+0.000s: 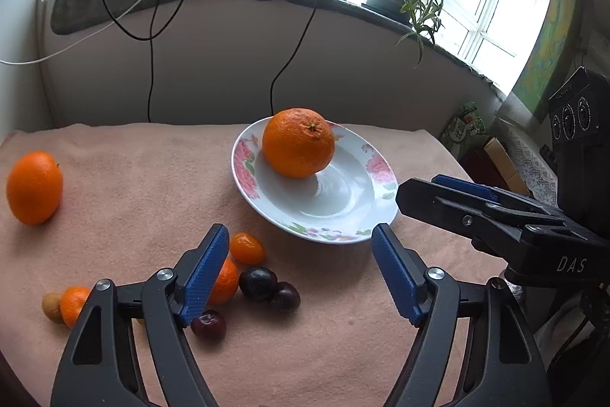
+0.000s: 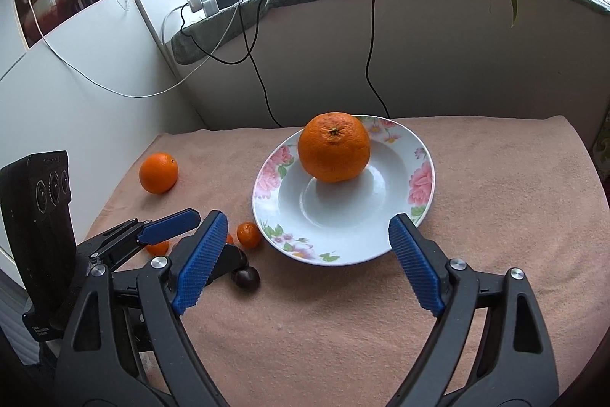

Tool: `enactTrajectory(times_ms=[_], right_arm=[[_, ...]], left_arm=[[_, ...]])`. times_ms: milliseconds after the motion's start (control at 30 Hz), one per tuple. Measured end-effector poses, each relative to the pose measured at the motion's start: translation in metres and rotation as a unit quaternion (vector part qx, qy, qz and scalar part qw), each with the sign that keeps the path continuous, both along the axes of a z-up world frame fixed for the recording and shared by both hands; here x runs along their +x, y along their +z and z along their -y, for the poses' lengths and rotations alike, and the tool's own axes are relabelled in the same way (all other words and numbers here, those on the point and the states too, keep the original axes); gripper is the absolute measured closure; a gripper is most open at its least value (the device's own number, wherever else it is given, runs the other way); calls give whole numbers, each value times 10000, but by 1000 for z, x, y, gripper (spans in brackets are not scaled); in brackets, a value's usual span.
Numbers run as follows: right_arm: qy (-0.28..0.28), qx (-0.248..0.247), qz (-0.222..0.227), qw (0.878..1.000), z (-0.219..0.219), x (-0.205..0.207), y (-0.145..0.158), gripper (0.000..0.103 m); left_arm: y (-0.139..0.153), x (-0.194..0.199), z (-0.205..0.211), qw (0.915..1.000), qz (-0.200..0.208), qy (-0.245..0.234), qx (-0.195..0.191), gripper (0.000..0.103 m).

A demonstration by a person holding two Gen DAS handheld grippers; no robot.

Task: Organize fruits
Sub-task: 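Withdraw the right tool and move it toward the second large orange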

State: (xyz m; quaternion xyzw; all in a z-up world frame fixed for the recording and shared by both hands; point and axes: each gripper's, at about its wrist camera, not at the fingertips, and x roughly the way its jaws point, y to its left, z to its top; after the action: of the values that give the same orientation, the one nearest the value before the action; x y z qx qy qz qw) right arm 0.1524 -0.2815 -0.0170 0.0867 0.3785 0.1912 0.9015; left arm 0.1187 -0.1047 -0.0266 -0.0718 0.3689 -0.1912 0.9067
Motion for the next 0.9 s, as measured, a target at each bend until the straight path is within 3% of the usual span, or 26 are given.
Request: enactTrajectory(times_ms=[233, 567, 900], right_arm=[[-34, -131, 117, 9998, -1, -17, 1, 14], [334, -550, 290, 9975, -26, -42, 1, 14], [638, -547, 196, 9963, -44, -49, -11, 14]], left_arm=[[1, -12, -15, 9999, 70, 128, 76, 25], [-4, -34, -53, 9983, 107, 486, 288, 25], [-12, -56, -102, 9943, 9, 1027, 292, 25]])
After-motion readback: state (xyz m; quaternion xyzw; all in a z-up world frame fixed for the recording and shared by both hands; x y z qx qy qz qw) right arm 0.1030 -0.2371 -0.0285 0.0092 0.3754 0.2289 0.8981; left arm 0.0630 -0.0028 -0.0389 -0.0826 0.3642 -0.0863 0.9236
